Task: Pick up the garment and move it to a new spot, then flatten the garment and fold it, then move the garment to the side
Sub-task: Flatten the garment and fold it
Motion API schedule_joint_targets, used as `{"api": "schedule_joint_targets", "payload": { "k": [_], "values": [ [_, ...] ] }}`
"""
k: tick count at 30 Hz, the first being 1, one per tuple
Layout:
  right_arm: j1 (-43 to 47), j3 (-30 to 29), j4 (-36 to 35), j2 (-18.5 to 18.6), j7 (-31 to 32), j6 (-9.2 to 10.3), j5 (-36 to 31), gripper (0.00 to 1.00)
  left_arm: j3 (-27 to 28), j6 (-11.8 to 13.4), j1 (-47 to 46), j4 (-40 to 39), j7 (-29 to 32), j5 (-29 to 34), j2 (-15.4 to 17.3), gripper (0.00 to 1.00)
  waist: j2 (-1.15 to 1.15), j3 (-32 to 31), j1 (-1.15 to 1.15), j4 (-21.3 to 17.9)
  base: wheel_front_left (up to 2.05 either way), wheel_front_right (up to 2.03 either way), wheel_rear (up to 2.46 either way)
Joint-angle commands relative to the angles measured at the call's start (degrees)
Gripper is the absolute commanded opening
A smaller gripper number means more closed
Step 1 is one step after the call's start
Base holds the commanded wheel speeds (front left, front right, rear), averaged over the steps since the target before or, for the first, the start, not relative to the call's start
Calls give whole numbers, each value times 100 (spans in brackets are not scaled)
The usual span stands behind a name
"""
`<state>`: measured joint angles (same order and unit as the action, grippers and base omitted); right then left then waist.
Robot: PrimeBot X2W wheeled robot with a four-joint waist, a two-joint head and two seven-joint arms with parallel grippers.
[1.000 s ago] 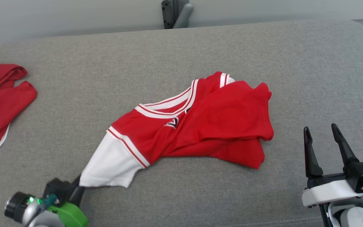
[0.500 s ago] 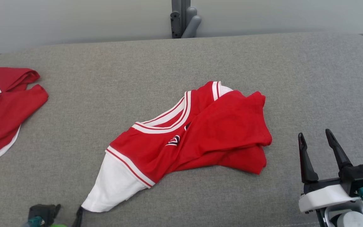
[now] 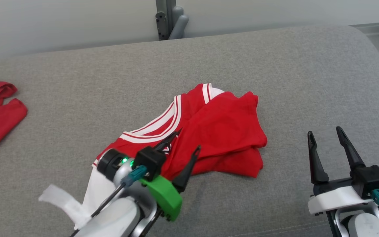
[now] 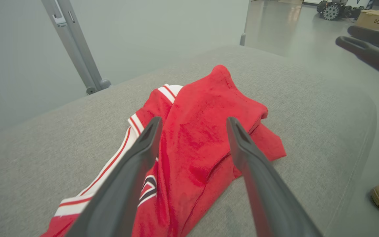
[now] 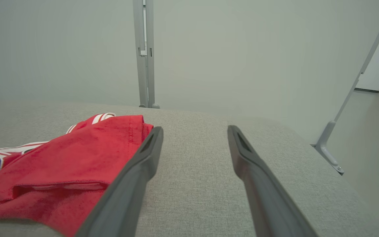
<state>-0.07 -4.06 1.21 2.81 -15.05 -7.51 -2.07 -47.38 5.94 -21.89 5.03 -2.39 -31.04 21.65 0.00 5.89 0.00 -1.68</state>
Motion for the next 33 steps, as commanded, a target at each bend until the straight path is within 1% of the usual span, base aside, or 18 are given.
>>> {"api": "schedule_joint_targets", "payload": {
  "k": [1, 3, 5, 9, 11, 14, 20, 21, 22, 23, 24, 25, 29, 31, 33],
  "values": [
    [-117, 18, -24, 14, -20, 4, -4, 100, -178, -154, -349, 194, 79, 142, -231, 100, 0, 231, 0, -280, 0, 0, 0],
    [-171, 31, -35, 14, -21, 4, 52, 100, -393, -336, -703, 542, 158, 245, -580, 100, 0, 340, 0, -449, 0, 0, 0],
    [-233, 62, -26, 13, -20, 4, 108, 100, -551, -493, -1001, 985, 169, 332, -853, 100, 0, 450, 0, -643, 0, 0, 0],
    [-311, 86, -13, 14, -20, 4, 260, 100, -705, -713, -1418, 1868, 114, 418, -1212, 100, 0, 628, 0, -1025, 0, 0, 0],
    [-309, 81, -4, 13, -21, 4, 324, 100, -757, -785, -1536, 2270, 63, 464, -1290, 100, 0, 656, 0, -1182, 0, 0, 0],
    [-277, 6, 4, 14, -21, 4, 393, 100, -796, -885, -1551, 2750, 1, 404, -1318, 100, 0, 664, 0, -1358, 0, 0, 0],
    [-195, -112, 21, 12, -21, 4, 448, 100, -843, -977, -1602, 3351, -138, 376, -1315, 100, 0, 606, 0, -1413, 0, 0, 0],
    [-199, -122, 24, 12, -21, 4, 452, 100, -839, -995, -1607, 3422, -167, 352, -1339, 95, 0, 587, 0, -1400, 0, 0, 0],
    [-203, -125, 30, 12, -21, 4, 447, 100, -826, -1004, -1609, 3485, -202, 320, -1370, 59, 0, 563, 0, -1384, 0, 0, 0],
    [-199, -122, 32, 11, -21, 4, 445, 100, -819, -1007, -1620, 3527, -246, 316, -1402, 43, 0, 540, 0, -1365, 0, 0, 0],
    [-196, -110, 37, 12, -20, 4, 442, 100, -823, -1022, -1627, 3570, -272, 302, -1429, 35, 0, 520, 0, -1344, 0, 0, 0],
    [-200, -89, 40, 12, -20, 4, 433, 100, -830, -1038, -1635, 3602, -306, 288, -1450, 33, 0, 507, 0, -1326, 0, 0, 0],
    [-223, -73, 59, 13, -20, 4, 400, 100, -862, -1082, -1659, 3675, -363, 233, -1521, 36, 0, 475, 0, -1271, 0, 0, 0],
    [-236, -77, 57, 13, -20, 4, 388, 100, -881, -1104, -1677, 3695, -385, 182, -1568, 35, 0, 465, 0, -1242, 0, 0, 0],
    [-243, -76, 38, 13, -20, 4, 382, 100, -896, -1129, -1703, 3759, -418, 152, -1614, 31, 0, 471, 0, -1222, 0, 0, 0]
  ]
}}
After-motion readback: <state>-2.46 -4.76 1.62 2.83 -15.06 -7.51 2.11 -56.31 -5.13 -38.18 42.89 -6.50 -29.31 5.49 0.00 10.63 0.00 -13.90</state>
